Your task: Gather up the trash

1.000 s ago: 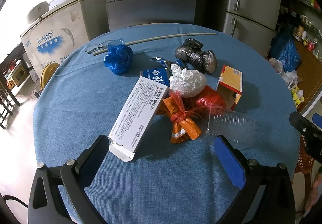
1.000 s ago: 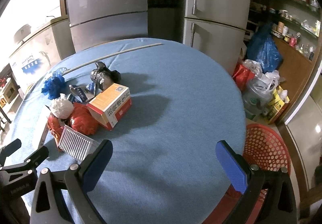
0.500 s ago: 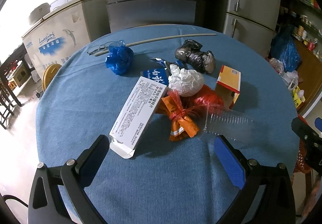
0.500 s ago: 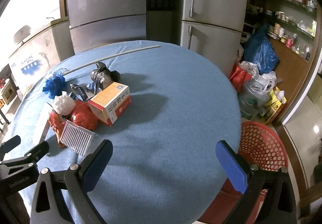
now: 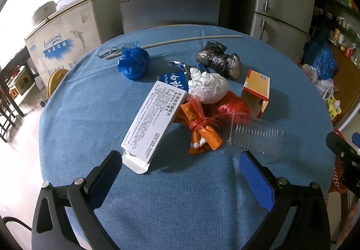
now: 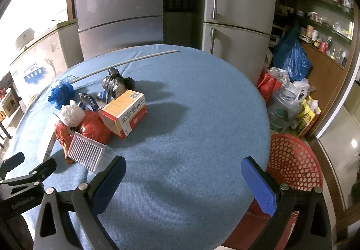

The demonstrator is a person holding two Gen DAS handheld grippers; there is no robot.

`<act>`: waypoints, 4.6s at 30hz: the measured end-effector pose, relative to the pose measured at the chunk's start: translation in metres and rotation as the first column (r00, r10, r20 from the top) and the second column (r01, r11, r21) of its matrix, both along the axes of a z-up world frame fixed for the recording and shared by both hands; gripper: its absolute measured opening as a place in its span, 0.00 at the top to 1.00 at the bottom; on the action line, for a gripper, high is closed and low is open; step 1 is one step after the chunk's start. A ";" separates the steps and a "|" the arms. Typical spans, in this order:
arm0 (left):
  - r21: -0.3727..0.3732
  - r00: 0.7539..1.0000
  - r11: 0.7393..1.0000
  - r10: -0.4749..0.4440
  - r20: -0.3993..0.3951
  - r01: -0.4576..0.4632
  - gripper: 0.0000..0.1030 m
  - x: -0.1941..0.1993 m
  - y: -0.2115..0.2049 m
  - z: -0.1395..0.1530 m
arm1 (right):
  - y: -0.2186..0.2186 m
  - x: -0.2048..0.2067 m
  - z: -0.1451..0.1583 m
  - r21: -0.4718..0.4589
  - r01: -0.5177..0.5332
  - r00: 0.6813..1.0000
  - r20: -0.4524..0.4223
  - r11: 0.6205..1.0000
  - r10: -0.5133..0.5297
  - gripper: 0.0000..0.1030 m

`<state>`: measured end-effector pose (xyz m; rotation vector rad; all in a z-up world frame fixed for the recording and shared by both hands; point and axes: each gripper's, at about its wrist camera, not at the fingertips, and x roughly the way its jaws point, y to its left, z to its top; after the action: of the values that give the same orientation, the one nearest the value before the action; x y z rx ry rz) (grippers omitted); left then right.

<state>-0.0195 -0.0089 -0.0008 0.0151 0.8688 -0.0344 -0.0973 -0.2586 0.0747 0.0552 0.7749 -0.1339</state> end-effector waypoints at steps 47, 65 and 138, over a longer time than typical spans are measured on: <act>0.005 1.000 1.000 -0.007 -0.017 0.007 0.00 -0.005 -0.003 -0.006 | -0.004 -0.004 -0.006 0.005 0.011 1.000 -0.013 1.000 -0.011 0.00; -0.024 1.000 0.999 0.025 -0.013 -0.025 0.00 -0.006 0.020 -0.011 | 0.012 -0.003 -0.011 0.085 -0.140 0.990 -0.014 0.987 0.141 0.00; 0.016 0.994 1.000 0.019 -0.109 -0.017 0.53 0.055 0.036 -0.027 | 0.034 0.051 -0.040 0.380 -0.446 0.876 0.001 0.810 0.482 0.48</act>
<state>0.0358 0.0267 -0.0283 0.0191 0.9780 -0.0119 -0.0460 -0.2250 0.0350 0.2166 0.8812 0.4875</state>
